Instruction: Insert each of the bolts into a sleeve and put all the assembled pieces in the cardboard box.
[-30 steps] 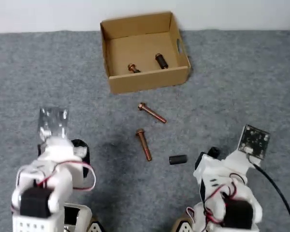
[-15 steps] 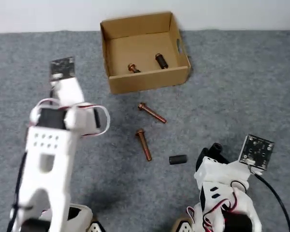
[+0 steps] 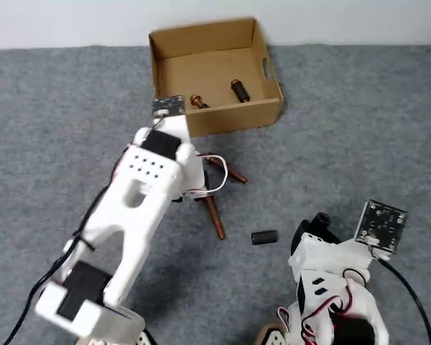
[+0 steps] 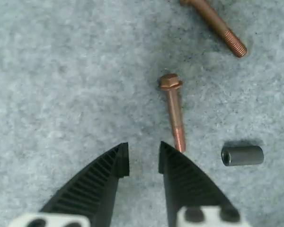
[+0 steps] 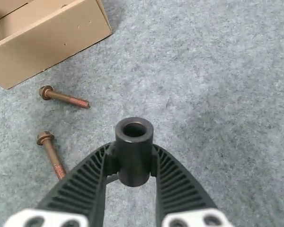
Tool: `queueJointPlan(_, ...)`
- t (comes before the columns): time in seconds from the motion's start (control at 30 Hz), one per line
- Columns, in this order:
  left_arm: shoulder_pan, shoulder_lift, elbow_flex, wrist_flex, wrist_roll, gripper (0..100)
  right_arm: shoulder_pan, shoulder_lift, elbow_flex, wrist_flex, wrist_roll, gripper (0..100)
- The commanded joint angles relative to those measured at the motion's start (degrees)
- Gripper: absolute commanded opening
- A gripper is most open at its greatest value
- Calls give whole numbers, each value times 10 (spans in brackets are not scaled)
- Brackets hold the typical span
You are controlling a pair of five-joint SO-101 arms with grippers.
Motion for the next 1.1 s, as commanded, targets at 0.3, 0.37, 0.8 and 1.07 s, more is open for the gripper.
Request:
queueJointPlan(0.3, 9, 185, -145, -13, 12, 126, 6, -4, -4, -17, 7, 8)
queueJointPlan(0.37, 9, 207, -165, -11, 15, 126, 6, -4, -3, -17, 7, 8)
queueJointPlan(0.8, 67, 237, -189, -39, 25, 130, 5, -4, -3, -17, 7, 8)
queueJointPlan(1.07, 41, 237, -146, -63, 25, 130, 4, -4, -3, -17, 7, 8)
